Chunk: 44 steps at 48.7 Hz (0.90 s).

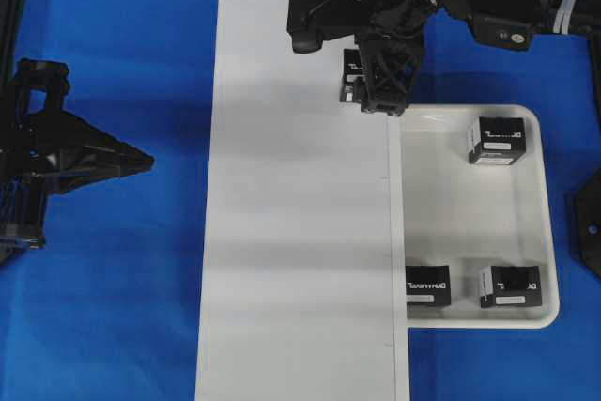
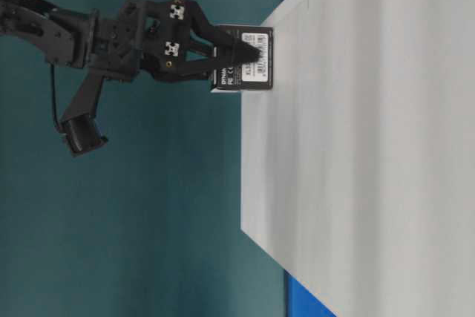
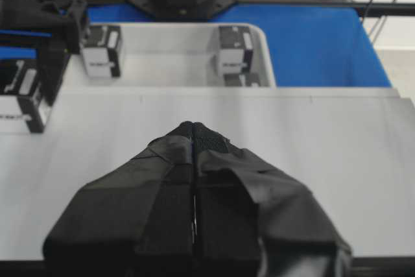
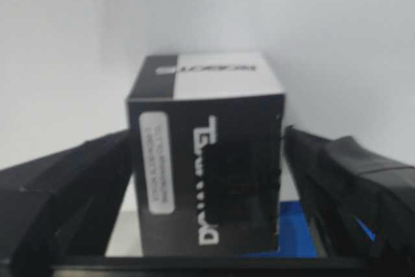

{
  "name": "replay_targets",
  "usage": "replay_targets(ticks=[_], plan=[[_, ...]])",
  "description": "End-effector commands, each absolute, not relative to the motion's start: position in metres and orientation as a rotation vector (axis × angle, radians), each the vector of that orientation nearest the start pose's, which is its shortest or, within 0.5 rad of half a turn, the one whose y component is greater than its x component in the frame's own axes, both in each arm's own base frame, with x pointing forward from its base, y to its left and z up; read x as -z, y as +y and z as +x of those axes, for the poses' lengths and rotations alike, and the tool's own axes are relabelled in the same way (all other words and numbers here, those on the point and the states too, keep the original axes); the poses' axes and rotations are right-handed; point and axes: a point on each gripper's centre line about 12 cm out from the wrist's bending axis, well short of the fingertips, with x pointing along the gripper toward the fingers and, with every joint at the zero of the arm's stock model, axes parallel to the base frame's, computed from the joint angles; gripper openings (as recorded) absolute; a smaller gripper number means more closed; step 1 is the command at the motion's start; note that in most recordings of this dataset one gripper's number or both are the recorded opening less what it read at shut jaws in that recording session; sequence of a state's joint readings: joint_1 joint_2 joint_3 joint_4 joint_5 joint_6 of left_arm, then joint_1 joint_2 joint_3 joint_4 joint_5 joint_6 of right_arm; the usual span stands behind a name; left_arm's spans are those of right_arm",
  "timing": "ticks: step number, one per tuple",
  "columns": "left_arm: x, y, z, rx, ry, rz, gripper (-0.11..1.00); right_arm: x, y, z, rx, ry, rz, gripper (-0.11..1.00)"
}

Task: Place the box from the white plastic tray onto the white base.
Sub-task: 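Carry the box left over the white base and lower it, then open the right gripper to release the box and retract upward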

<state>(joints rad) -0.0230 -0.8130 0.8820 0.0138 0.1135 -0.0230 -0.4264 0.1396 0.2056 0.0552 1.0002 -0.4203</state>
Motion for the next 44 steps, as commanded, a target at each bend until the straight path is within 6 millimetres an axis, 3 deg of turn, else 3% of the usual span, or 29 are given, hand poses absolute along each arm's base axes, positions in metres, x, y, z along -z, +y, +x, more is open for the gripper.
replay_targets(ticks=[1,11,17,27,36,44], plan=[[-0.344,-0.006,0.239,0.022,0.157,-0.006,-0.07,-0.198,-0.162,0.38,0.056,1.332,-0.03,1.0],[-0.338,-0.006,0.238,0.023,0.176,-0.007,-0.07,-0.198,-0.161,0.38,0.058,1.33,-0.028,1.0],[-0.334,-0.006,0.236,0.023,0.184,-0.007,-0.07,-0.209,-0.16,0.381,0.065,1.305,-0.025,1.0],[-0.34,-0.006,0.229,0.023,0.158,-0.007,-0.07,-0.254,-0.156,0.377,0.116,1.187,0.007,1.0],[-0.342,-0.006,0.228,0.023,0.15,-0.007,-0.07,-0.304,-0.137,0.365,0.129,1.054,0.0,1.0],[-0.34,-0.005,0.229,0.02,0.155,-0.007,-0.07,-0.334,-0.115,0.351,0.119,0.954,-0.036,1.0]])
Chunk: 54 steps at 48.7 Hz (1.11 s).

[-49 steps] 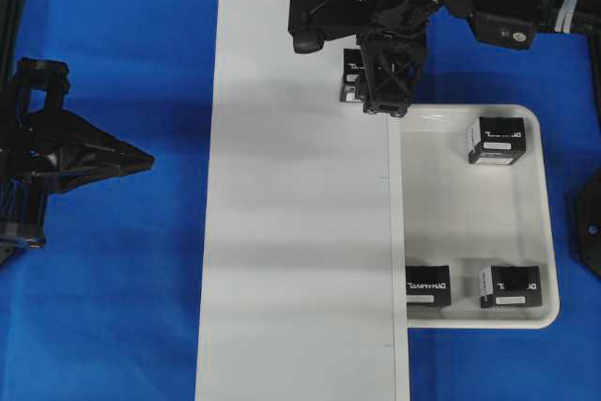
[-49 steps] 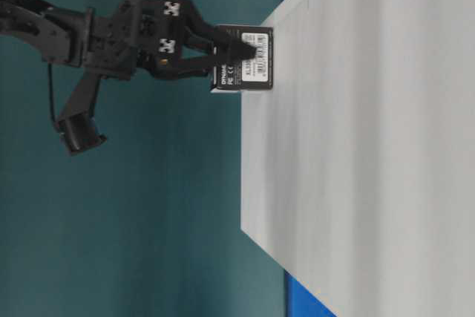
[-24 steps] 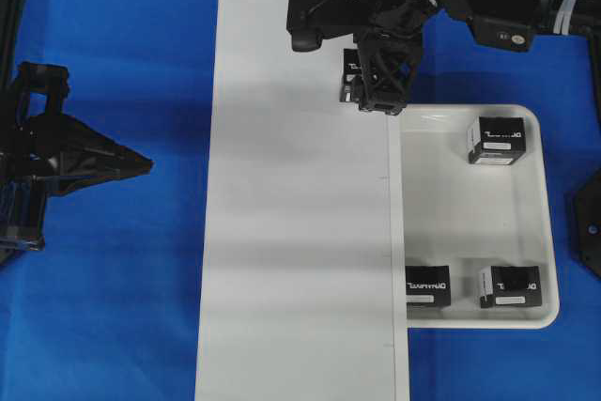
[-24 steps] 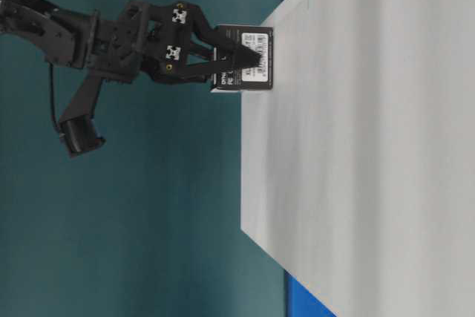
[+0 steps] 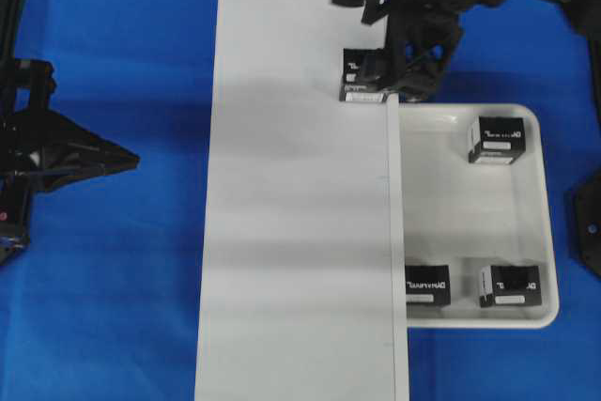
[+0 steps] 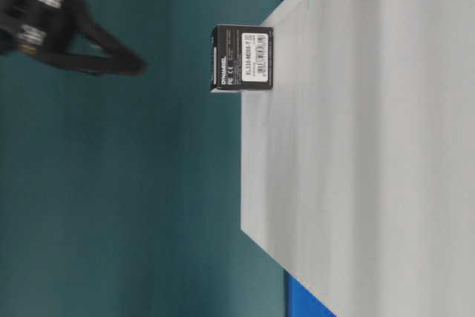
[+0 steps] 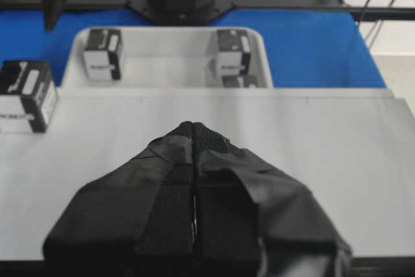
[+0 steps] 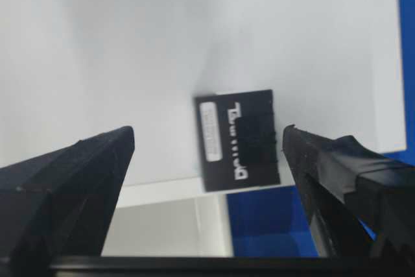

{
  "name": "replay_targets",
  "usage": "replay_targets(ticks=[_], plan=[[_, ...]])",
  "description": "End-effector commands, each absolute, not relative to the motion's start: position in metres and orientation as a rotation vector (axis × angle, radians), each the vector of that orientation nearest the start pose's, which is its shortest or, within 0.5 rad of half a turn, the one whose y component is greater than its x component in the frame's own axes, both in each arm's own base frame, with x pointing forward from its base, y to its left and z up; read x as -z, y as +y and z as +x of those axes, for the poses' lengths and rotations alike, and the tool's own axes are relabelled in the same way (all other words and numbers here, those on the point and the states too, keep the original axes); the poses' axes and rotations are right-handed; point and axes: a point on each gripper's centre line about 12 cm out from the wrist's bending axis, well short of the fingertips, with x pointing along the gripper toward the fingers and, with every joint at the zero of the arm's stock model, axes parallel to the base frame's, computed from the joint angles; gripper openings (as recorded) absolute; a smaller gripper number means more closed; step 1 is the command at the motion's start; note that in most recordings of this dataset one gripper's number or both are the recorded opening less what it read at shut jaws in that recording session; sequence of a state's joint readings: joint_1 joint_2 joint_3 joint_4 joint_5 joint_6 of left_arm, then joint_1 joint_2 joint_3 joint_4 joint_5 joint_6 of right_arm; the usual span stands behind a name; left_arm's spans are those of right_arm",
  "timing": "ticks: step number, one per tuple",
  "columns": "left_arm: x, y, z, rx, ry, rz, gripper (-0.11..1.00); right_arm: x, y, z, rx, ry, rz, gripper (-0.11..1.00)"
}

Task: Place the box from the white plastic tray onto the white base.

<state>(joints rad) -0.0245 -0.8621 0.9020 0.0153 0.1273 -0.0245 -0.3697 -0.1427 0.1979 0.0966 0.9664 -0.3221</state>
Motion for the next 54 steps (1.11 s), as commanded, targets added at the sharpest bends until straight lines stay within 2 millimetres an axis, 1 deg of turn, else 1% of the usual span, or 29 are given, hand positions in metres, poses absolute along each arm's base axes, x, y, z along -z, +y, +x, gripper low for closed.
replay_targets(ticks=[1,5,13,17,31,40,48,54], plan=[[-0.34,-0.005,0.229,0.02,0.155,-0.007,-0.07,-0.337,-0.114,0.349,0.122,0.941,-0.038,1.0],[-0.341,-0.005,0.228,0.022,0.152,-0.007,-0.07,-0.352,-0.104,0.341,0.137,0.866,-0.028,1.0],[-0.341,-0.005,0.228,0.022,0.152,-0.007,-0.07,-0.372,-0.094,0.321,0.178,0.739,0.015,1.0],[-0.341,-0.006,0.228,0.023,0.153,-0.007,-0.07,-0.378,-0.089,0.309,0.188,0.679,0.019,1.0],[-0.342,-0.005,0.227,0.022,0.147,-0.006,-0.07,-0.388,-0.071,0.265,0.215,0.461,0.028,1.0],[-0.341,-0.005,0.228,0.02,0.152,-0.006,-0.07,-0.386,-0.059,0.241,0.199,0.406,0.022,1.0],[-0.341,-0.005,0.228,0.02,0.153,-0.006,-0.07,-0.371,-0.043,0.225,0.154,0.412,0.015,1.0],[-0.344,-0.005,0.228,0.02,0.137,-0.008,-0.07,-0.363,-0.031,0.213,0.112,0.399,0.008,1.0]])
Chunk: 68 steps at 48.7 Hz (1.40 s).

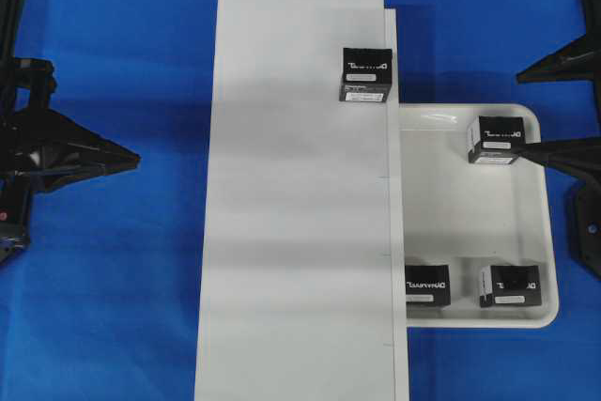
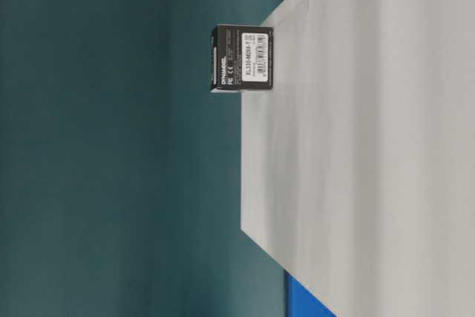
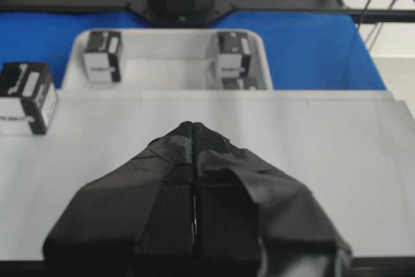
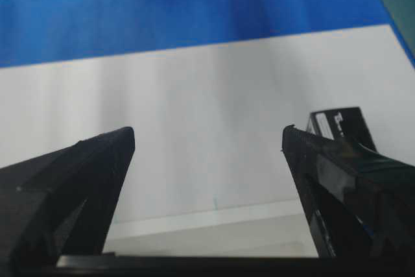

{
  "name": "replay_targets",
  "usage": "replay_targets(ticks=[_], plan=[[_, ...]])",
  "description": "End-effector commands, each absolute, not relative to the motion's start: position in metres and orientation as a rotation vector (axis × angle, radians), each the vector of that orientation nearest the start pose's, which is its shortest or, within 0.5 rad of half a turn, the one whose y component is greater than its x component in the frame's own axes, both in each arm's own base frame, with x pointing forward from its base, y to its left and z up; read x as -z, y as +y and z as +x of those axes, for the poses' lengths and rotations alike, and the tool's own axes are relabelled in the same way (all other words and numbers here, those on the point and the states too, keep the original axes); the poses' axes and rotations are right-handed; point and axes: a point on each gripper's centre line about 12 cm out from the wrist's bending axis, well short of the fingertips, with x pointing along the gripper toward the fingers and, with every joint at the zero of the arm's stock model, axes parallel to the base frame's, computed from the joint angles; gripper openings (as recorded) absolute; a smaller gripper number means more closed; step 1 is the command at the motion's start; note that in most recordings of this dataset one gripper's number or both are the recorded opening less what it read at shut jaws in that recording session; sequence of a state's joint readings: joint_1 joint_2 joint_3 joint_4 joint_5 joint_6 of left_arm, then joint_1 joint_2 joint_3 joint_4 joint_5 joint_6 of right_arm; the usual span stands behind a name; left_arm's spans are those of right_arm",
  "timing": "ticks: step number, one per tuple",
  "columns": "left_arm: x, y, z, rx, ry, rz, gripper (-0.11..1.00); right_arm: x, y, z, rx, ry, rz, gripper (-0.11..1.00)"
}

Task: Place the box from the white plastic tray onto the white base.

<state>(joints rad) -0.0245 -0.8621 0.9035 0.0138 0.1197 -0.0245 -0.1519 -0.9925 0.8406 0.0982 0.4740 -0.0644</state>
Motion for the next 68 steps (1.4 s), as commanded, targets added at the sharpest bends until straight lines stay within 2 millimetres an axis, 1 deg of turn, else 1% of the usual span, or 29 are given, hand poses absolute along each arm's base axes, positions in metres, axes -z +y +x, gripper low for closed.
replay_targets(ticks=[1,23,48,68], plan=[[-0.341,-0.005,0.229,0.02,0.147,-0.007,-0.07,-0.354,-0.024,0.19,0.11,0.292,0.052,1.0],[-0.335,-0.005,0.233,0.022,0.172,-0.007,-0.07,-0.349,-0.024,0.191,0.112,0.296,0.055,1.0],[-0.336,-0.005,0.232,0.02,0.167,-0.007,-0.07,-0.341,-0.025,0.193,0.12,0.286,0.075,1.0],[-0.336,-0.005,0.233,0.022,0.169,-0.007,-0.07,-0.341,-0.025,0.193,0.119,0.281,0.076,1.0]])
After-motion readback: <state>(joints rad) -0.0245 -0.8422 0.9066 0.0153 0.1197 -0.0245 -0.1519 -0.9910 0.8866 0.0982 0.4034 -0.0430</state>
